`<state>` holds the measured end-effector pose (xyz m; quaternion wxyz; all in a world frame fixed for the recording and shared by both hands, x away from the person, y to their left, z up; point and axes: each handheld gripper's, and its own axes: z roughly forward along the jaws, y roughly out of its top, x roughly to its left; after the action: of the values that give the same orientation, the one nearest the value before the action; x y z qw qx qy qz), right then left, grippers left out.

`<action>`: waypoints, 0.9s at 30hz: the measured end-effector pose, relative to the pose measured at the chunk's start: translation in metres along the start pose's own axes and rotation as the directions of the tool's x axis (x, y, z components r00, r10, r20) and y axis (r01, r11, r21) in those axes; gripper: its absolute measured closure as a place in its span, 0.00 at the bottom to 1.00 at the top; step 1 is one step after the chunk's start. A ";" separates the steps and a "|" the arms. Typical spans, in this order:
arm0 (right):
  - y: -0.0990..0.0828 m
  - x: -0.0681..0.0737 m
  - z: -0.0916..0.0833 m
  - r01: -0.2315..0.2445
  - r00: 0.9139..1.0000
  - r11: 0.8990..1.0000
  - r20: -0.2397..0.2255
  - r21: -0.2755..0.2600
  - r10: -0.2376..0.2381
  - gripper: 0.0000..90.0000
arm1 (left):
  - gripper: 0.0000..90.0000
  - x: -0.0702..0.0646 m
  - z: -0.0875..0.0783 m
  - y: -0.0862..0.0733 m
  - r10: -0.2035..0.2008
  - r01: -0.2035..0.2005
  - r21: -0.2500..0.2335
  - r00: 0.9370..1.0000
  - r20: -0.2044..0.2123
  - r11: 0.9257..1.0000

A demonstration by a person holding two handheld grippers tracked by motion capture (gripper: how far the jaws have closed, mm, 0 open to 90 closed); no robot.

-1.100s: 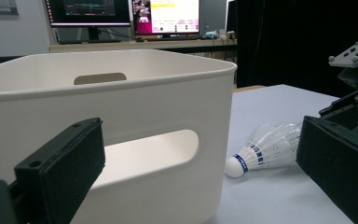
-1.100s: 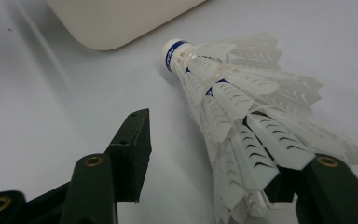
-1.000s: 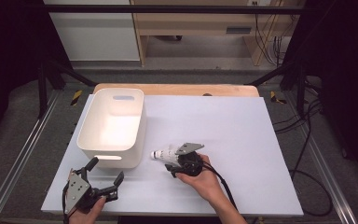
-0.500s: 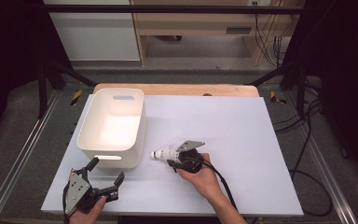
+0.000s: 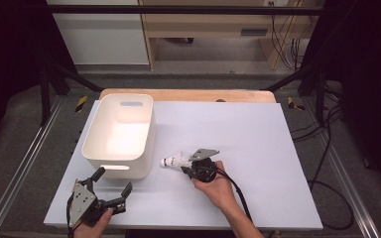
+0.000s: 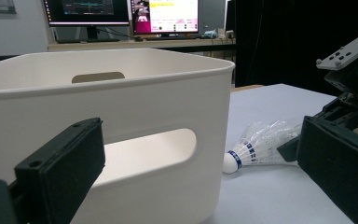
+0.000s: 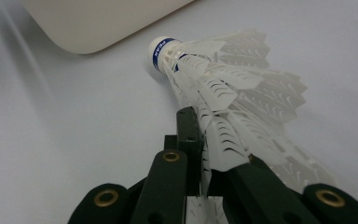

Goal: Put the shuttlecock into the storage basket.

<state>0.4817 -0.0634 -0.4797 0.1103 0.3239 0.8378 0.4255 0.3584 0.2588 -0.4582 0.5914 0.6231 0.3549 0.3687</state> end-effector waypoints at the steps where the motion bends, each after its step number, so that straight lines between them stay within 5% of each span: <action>1: 0.000 0.000 0.000 0.002 1.000 1.000 0.000 -0.001 -0.002 0.99 | 0.01 0.000 0.000 0.000 0.000 0.000 0.000 1.000 0.000 1.000; 15: 0.006 0.004 -0.015 0.020 1.000 0.999 -0.014 -0.047 -0.021 0.99 | 0.01 0.001 -0.001 0.000 -0.001 0.001 -0.001 1.000 -0.005 1.000; 27: 0.041 0.001 -0.048 0.068 0.998 0.993 0.009 -0.096 -0.067 0.99 | 0.01 0.001 -0.001 0.000 0.000 0.000 -0.001 1.000 -0.005 1.000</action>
<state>0.4775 -0.0763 -0.4179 0.1427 0.2909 0.8265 0.4603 0.3582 0.2600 -0.4577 0.5909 0.6218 0.3561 0.3706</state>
